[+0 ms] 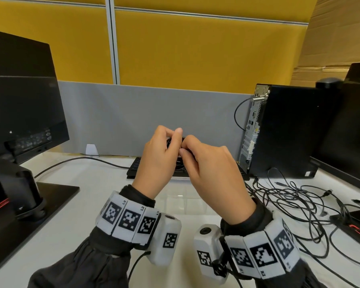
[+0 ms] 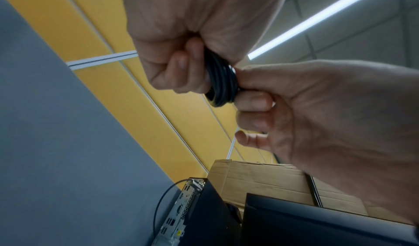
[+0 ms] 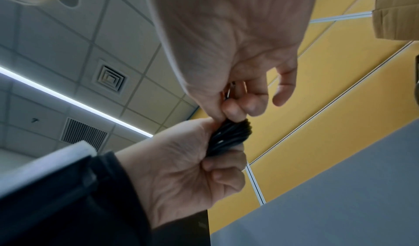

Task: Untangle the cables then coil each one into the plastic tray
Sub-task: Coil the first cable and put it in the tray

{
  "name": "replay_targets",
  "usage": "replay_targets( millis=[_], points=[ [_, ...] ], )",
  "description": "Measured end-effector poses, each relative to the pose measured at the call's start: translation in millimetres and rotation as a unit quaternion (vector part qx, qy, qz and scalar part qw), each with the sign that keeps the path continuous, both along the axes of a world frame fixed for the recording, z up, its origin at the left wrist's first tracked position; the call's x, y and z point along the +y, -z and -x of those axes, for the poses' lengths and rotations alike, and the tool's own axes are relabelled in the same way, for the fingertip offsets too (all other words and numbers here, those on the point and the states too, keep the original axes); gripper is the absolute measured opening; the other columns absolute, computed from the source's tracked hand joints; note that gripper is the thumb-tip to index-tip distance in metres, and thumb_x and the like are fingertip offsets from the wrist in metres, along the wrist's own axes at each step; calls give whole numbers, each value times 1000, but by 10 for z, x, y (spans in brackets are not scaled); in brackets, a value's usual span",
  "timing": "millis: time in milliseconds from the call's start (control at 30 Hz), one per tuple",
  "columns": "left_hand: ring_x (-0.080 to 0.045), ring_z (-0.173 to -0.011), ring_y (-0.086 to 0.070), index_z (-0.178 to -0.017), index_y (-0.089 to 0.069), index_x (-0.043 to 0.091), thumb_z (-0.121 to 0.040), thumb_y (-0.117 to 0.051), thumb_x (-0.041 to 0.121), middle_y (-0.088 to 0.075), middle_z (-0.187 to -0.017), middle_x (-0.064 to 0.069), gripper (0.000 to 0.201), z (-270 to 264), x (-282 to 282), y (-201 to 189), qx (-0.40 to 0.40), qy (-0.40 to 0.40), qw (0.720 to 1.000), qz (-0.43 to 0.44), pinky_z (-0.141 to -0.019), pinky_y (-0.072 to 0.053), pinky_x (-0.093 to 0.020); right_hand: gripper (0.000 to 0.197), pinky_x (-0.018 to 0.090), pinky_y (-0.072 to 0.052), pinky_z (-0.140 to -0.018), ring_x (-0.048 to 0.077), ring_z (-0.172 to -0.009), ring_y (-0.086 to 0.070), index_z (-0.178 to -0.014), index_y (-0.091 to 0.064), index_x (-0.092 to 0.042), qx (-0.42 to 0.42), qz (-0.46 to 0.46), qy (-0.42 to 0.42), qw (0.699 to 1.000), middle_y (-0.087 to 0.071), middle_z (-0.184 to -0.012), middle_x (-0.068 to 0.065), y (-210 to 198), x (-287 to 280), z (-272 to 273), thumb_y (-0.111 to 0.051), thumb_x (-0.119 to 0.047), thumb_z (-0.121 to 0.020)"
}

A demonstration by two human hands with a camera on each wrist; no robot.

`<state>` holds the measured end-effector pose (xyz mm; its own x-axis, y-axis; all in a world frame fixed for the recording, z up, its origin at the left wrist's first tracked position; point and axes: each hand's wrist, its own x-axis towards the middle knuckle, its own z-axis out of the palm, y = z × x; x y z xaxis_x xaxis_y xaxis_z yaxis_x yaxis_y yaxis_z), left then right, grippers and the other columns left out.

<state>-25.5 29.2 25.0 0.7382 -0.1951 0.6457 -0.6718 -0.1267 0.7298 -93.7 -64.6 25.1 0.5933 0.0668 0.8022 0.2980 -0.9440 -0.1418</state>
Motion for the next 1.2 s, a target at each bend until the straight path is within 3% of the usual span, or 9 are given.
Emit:
replay_targets(
  millis=[167,300,367,467,633,767,900,1033,1200],
  points=[
    [-13,-75,-61,-94,-57,6,-96,-45,37,-63,-79,-1,34,51,-27,-65,155,143,971,114,-69,-49,-27,12,30,-33,-49,12,-48,-41,-86,-47,-16,0,-119,-86,989,-47,-56,-10,-14,-18,18,-56,-21,-93],
    [-11,-57,-57,-60,-63,18,-94,-46,31,-58,-58,4,40,117,64,-142,243,296,914,129,-55,-47,-21,13,38,-46,-52,18,-58,-54,-87,-44,-15,-44,-83,-69,993,-55,-66,-3,33,68,-26,-50,-25,-92],
    [-10,-58,-59,-55,-64,22,-95,-46,29,-60,-58,4,44,114,96,-167,263,317,900,144,-54,-50,-22,15,34,-47,-53,19,-62,-57,-88,-46,-14,-66,-37,-53,996,-58,-72,-1,56,82,-56,-45,-29,-91],
    [-16,-70,-66,-80,-59,13,-94,-49,27,-70,-79,-6,22,42,106,-162,301,305,881,203,-60,-56,-27,30,24,-46,-60,16,-73,-61,-97,-56,-11,-28,9,-67,997,-63,-83,-1,34,44,-39,-43,-36,-88],
    [-11,-56,-57,-92,-55,12,-91,-55,15,-58,-73,-4,3,-62,85,-117,314,269,855,313,-57,-54,-28,39,28,-49,-68,5,-70,-55,-112,-67,-28,70,-6,-136,988,-61,-82,-12,-134,-145,119,-44,-49,-88],
    [-8,-48,-49,-107,-56,14,-84,-62,3,-53,-61,1,27,-112,127,-93,306,257,874,276,-42,-43,-19,16,21,-45,-66,11,-76,-56,-102,-66,-35,20,-114,-145,983,-60,-83,-8,-242,-279,164,-53,-35,-93],
    [-8,-50,-52,-114,-53,13,-78,-66,-6,-56,-68,0,43,-99,107,-15,251,233,925,163,-44,-41,-20,21,20,-42,-75,6,-88,-53,-112,-53,-45,171,-133,-143,966,-57,-99,-15,-237,-253,-104,-49,-36,-93],
    [-3,-51,-54,-112,-51,12,-73,-70,-8,-57,-85,0,48,-116,94,119,199,184,960,76,-46,-43,-18,21,24,-41,-73,21,-79,-55,-107,-67,-22,253,-96,-149,951,-57,-91,-4,-242,-240,-352,-59,-32,-90],
    [-9,-49,-52,-111,-47,11,-76,-67,-6,-55,-77,-4,44,-309,140,241,227,166,956,80,-43,-41,-21,23,12,-37,-65,5,-67,-50,-107,-69,-16,232,-97,-141,958,-62,-94,1,-112,-148,-585,-61,-29,-89]
  ],
)
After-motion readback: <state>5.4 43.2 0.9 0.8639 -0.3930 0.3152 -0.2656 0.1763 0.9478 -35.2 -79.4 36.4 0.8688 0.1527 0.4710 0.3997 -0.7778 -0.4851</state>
